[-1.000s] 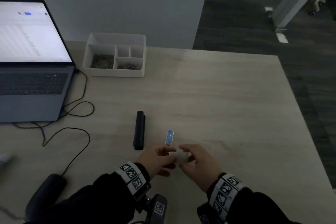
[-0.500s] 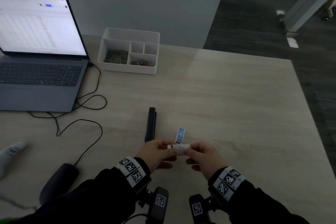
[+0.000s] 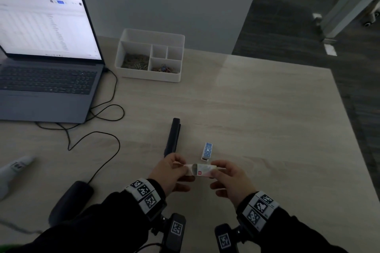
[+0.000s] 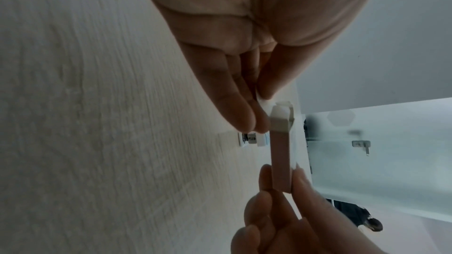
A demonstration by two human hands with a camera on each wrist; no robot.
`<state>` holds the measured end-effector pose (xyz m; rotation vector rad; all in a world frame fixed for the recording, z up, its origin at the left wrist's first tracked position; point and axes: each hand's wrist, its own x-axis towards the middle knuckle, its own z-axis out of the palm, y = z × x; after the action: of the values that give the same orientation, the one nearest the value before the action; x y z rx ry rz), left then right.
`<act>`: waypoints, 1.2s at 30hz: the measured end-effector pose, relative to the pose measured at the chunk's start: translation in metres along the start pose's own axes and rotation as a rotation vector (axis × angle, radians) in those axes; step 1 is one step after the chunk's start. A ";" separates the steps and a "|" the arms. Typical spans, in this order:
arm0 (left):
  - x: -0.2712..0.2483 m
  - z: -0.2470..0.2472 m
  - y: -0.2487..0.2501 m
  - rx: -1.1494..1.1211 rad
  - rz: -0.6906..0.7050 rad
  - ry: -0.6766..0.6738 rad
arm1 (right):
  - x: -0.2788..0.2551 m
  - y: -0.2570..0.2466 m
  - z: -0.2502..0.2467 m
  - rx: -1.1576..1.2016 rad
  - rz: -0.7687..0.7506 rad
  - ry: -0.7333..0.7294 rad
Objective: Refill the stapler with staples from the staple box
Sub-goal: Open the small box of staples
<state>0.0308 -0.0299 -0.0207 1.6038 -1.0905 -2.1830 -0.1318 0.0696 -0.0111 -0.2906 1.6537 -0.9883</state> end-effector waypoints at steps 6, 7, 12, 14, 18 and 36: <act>-0.002 -0.003 0.002 0.030 0.052 -0.010 | 0.000 0.002 0.004 0.020 -0.014 0.012; -0.003 -0.003 0.003 0.035 0.060 -0.011 | 0.001 0.003 0.004 0.020 -0.016 0.015; -0.007 0.001 0.006 0.051 0.064 0.005 | 0.002 0.004 0.002 0.025 -0.024 0.020; -0.009 0.002 0.007 0.059 0.072 0.009 | 0.002 0.004 0.001 0.031 -0.031 0.025; -0.011 0.005 0.010 0.036 0.072 0.036 | 0.002 0.005 -0.002 0.046 -0.037 0.040; -0.005 0.022 0.000 0.281 0.064 0.057 | -0.002 0.015 -0.016 0.102 -0.058 0.066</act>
<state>0.0129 -0.0174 -0.0137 1.7025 -1.4632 -2.0006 -0.1412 0.0875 -0.0201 -0.2410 1.6560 -1.1321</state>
